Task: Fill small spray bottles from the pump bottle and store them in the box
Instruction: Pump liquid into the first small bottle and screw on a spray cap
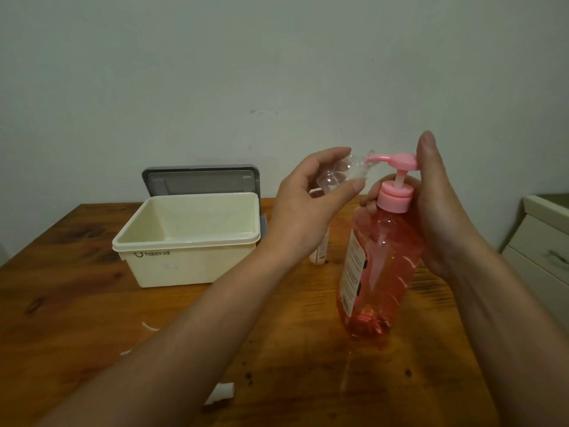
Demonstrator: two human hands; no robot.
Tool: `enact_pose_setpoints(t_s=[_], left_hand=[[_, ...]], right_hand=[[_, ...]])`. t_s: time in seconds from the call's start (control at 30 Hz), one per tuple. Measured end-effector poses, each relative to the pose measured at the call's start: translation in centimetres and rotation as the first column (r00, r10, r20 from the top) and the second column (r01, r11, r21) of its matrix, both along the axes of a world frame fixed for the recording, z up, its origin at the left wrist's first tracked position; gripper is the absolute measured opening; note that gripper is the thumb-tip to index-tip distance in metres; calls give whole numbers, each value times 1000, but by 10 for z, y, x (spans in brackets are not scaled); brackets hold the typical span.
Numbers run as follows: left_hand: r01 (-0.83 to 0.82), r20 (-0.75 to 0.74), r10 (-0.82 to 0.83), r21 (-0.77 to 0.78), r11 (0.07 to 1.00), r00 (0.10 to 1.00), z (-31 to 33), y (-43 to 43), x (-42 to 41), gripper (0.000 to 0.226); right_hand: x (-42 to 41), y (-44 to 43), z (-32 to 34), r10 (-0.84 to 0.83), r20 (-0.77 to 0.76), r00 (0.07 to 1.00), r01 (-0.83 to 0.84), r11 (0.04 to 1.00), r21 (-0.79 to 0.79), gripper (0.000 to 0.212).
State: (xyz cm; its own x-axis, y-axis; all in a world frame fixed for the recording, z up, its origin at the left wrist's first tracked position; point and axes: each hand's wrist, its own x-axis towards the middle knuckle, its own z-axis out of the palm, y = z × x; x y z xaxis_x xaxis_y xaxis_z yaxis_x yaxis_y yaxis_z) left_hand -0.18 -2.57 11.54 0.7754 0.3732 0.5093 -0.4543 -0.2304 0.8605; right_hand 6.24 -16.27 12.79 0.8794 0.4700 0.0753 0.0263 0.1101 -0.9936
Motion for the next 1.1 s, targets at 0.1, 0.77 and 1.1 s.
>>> enact_pose_setpoints(t_s=[0.1,0.77,1.1], left_hand=[[43,-3,-44,-86,995,999,4,-2,0,42],[77,-52,-93,-244,967,994,-6,-8,-6,37],[86,-45,-99,-231,969,994,-6,-9,-6,37]], right_hand=[[0,1,1,-1,2,1000,1,1000,-10,77],[3,11,1,-96,34,995,96,995,-2,59],[-1,12,4,-104,62,993,105,994,-12,51]])
